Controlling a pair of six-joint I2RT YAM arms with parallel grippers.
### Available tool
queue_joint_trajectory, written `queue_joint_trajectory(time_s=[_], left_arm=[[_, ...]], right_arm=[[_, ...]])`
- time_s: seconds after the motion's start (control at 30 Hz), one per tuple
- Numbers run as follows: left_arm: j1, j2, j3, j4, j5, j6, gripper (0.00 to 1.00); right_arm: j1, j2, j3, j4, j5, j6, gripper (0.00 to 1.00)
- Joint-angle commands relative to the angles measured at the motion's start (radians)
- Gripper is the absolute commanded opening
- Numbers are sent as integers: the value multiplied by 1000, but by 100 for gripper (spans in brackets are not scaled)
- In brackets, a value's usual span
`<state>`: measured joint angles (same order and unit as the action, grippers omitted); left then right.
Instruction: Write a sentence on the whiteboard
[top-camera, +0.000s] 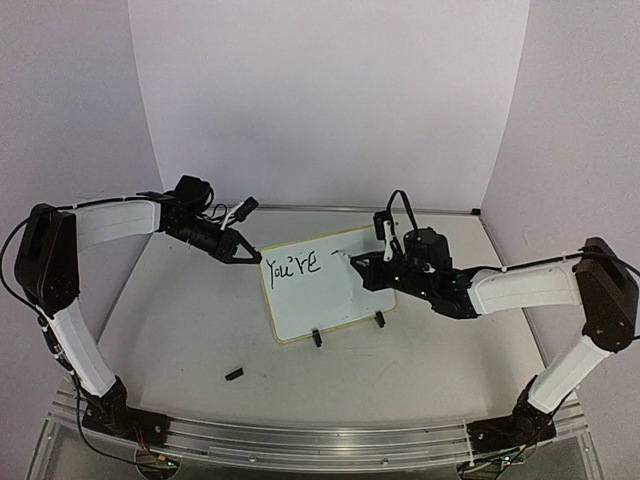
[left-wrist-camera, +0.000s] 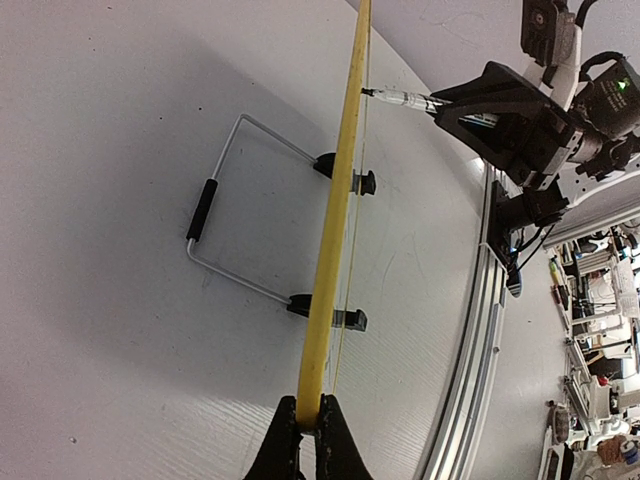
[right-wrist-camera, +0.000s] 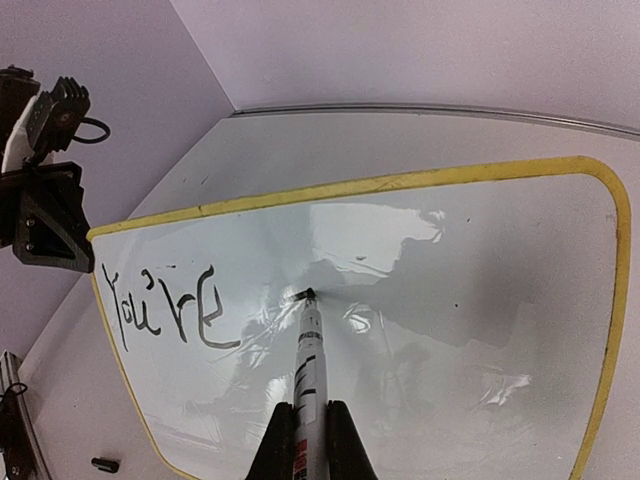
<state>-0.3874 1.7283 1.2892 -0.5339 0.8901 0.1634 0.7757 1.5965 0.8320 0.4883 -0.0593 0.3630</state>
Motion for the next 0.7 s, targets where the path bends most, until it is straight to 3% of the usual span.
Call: queue_joint_trajectory(time_s=[0.0,0.67], left_arm=[[-18,-13,28,-7,-43,50,0],[-19,-15,28,-7,-39,49,0]], right_arm=[[-2,22,44,40,31,-3,0],[11,48,16,37,-20,15,0]])
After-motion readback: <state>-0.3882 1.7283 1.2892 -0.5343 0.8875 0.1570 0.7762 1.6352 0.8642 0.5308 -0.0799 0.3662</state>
